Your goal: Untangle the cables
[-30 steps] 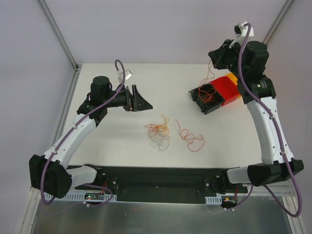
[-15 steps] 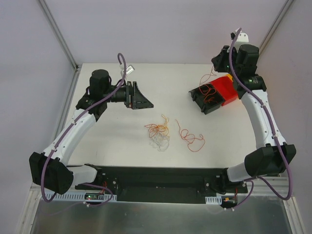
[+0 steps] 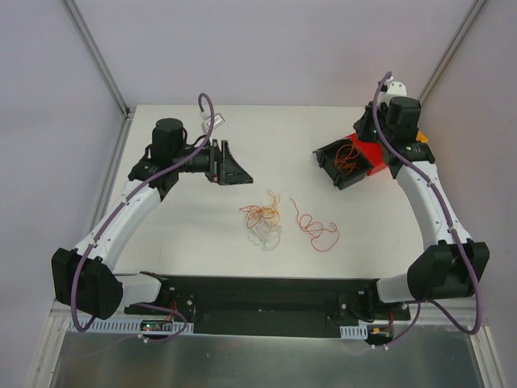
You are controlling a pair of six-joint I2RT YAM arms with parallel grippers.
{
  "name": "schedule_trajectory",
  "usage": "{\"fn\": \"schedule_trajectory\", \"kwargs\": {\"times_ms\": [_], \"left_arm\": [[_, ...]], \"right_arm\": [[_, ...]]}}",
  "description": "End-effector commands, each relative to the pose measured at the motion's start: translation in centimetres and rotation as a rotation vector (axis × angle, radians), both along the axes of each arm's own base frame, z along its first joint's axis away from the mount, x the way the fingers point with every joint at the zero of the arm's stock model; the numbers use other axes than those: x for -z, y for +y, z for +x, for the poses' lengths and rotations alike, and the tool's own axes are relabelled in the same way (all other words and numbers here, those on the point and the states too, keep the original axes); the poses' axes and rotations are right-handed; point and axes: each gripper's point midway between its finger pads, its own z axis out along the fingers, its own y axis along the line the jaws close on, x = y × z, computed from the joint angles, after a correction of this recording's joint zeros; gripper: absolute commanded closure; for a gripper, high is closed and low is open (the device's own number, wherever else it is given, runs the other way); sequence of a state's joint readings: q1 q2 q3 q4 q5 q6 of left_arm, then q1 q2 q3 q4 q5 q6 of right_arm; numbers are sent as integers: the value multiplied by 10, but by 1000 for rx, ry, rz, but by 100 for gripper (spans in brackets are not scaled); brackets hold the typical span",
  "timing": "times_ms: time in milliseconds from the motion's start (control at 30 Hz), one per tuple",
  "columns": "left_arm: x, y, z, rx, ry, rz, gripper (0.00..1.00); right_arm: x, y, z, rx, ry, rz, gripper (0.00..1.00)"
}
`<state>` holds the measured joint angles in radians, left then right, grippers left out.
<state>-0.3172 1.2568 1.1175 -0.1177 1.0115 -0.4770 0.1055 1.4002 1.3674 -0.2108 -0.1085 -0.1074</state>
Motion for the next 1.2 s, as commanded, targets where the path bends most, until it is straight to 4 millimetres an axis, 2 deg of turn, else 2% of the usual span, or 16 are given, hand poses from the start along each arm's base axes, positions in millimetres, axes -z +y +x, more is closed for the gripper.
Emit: {"fn": "schedule_trajectory", "kwargs": {"times_ms": [0, 100, 233, 433, 633, 767, 833, 900, 1033, 1100, 1167], "left_arm": [[8, 8, 3, -17, -32, 17, 12], [13, 10, 3, -24, -29, 23, 12], [18, 12, 3, -37, -26, 33, 12], [21, 13, 4, -41, -23, 40, 12], [23, 13, 6, -43, -17, 43, 12], [25, 13, 7, -44, -11, 45, 12], [27, 14, 8, -48, -8, 49, 12], [28, 14, 9, -52, -4, 52, 12], [33, 13, 10, -44, 16, 55, 12], [33, 14, 10, -48, 16, 57, 12], [32, 15, 11, -52, 6, 60, 12]], "right_arm": [[44, -8, 1, 55, 91, 3, 100], [80, -13, 3, 104, 185, 9, 100], [109, -13, 10, 166, 267, 56, 100], [155, -18, 37, 210, 364, 123, 100], [185, -11, 66, 167, 426, 114, 100], [206, -11, 63, 174, 531, 94, 100], [205, -10, 56, 172, 548, 81, 100], [190, -12, 51, 176, 551, 55, 93], [147, -19, 28, 185, 581, -8, 51], [130, -26, 8, 209, 579, -39, 39], [124, -33, -16, 237, 586, -58, 27]]}}
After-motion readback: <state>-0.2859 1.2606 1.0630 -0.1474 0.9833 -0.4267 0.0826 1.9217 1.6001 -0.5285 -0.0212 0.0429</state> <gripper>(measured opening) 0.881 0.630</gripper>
